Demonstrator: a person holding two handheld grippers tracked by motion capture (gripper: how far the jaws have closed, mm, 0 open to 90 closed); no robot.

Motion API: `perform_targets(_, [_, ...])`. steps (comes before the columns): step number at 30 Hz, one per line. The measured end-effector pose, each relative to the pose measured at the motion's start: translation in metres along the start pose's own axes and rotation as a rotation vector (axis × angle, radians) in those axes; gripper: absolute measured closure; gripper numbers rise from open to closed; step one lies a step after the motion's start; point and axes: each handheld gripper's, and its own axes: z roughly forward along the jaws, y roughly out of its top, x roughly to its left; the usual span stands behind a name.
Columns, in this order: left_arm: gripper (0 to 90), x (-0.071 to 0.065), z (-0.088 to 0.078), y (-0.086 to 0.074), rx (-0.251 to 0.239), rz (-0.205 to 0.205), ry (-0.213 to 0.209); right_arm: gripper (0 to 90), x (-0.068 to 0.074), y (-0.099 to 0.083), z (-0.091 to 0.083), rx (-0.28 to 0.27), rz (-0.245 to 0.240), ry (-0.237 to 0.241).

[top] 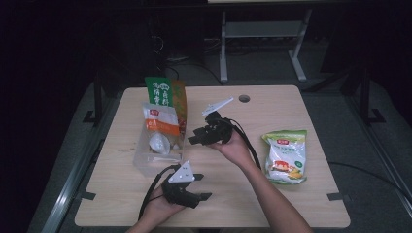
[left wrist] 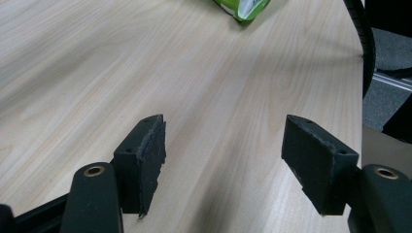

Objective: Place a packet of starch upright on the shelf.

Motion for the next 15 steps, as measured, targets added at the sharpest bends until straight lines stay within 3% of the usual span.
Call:
perform_targets(6, [32.5, -0.002, 0.002, 0.000, -0.003, 0.003, -0.001, 50.9, -0.007, -0.013, -0.020, 0.006, 0.018, -0.010])
perform_targets(15, [32.5, -0.002, 0.001, 0.001, -0.012, 0.005, 0.000, 45.3, -0.016, -0.034, -0.055, 0.017, 0.052, -0.069])
